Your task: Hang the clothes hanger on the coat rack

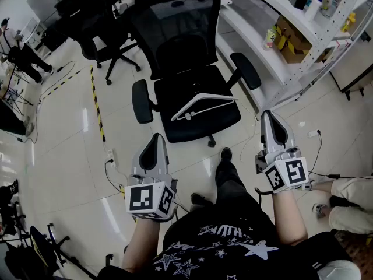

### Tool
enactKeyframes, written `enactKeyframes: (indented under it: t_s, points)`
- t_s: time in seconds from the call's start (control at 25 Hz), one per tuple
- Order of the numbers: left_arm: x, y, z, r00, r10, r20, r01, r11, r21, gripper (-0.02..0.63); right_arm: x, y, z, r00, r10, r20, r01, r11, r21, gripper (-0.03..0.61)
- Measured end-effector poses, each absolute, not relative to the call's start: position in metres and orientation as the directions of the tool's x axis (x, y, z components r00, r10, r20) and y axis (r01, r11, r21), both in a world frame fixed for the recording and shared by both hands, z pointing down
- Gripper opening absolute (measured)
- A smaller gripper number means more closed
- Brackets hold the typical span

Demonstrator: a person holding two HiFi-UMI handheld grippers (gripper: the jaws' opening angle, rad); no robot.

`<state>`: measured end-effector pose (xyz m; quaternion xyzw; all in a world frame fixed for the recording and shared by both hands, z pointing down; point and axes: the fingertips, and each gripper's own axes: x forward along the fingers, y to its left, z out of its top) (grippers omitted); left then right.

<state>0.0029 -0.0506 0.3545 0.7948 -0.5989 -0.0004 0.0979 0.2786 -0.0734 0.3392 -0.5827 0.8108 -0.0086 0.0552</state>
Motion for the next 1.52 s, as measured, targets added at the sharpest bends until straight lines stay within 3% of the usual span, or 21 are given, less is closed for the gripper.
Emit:
enactKeyframes:
  t_s: [0.24,0.8,1.12,1.52]
  points:
    - [0.035,-0.113,0.386,0.257,-0.961,0.098,-0.964,-0.249,0.088,0.005,0.271,-0.156,0.379,-0.438,-0.899,-0.018,-0.889,0.436,-0.141,0.008]
    - [0.080,-0.268,0.463,0.130,-0.958,0.257,-0.985,-0.097,0.141,0.005,0.232,-0.322,0.472,-0.697,-0.700,0.154,-0.716,0.671,-0.194,0.009]
    - [0.095,-0.297,0.515,0.129,-0.935,0.330,-0.978,-0.065,0.198,0.005,0.231,-0.342,0.530,-0.722,-0.641,0.260,-0.690,0.698,-0.192,0.009]
    - [0.096,-0.307,0.607,0.202,-0.871,0.447,-0.976,-0.140,0.167,0.005,0.217,-0.341,0.608,-0.689,-0.625,0.368,-0.704,0.698,-0.134,0.023]
